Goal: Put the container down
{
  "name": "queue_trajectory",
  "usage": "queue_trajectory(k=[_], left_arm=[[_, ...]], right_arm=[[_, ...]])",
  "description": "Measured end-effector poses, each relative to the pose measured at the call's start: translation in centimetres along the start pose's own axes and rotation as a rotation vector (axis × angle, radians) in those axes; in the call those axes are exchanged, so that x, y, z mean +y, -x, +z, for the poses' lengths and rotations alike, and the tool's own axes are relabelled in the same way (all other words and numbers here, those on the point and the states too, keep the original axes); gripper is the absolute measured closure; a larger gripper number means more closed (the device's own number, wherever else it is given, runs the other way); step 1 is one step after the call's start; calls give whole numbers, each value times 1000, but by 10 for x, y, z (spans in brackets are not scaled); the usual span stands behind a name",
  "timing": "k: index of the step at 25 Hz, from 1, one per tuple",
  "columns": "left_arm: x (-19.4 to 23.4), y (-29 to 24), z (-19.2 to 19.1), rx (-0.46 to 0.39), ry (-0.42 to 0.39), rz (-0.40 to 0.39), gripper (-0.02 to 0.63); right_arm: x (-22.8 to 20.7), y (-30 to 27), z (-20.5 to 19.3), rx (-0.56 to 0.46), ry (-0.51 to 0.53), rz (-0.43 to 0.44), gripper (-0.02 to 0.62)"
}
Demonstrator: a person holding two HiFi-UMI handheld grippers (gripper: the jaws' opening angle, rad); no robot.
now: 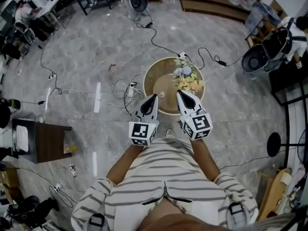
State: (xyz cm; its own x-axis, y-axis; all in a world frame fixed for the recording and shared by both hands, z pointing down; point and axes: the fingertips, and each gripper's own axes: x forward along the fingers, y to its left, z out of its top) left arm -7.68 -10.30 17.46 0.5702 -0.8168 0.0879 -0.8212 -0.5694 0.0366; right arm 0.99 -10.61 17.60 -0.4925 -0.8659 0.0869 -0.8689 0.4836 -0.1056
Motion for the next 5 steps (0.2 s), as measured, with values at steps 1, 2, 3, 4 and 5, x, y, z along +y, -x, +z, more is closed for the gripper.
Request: queue_trajectory(k=[1, 2, 3, 4, 5], left_arm=[[0, -2, 0, 0, -2, -2, 606], [1, -4, 0, 0, -2, -4, 604], [2, -6, 0, -1, -2, -6, 606], [2, -8, 0, -1, 0, -8, 605], [3, -11, 0, -2, 2, -10, 606]], right_arm=[[-1, -1, 0, -4, -7, 5, 586], [-2, -2, 0, -7, -15, 12, 586], [-4, -4, 1, -11, -20, 17, 586], [-5, -6, 1, -13, -24, 22, 586], [-6, -7, 1, -16, -26, 26, 586]])
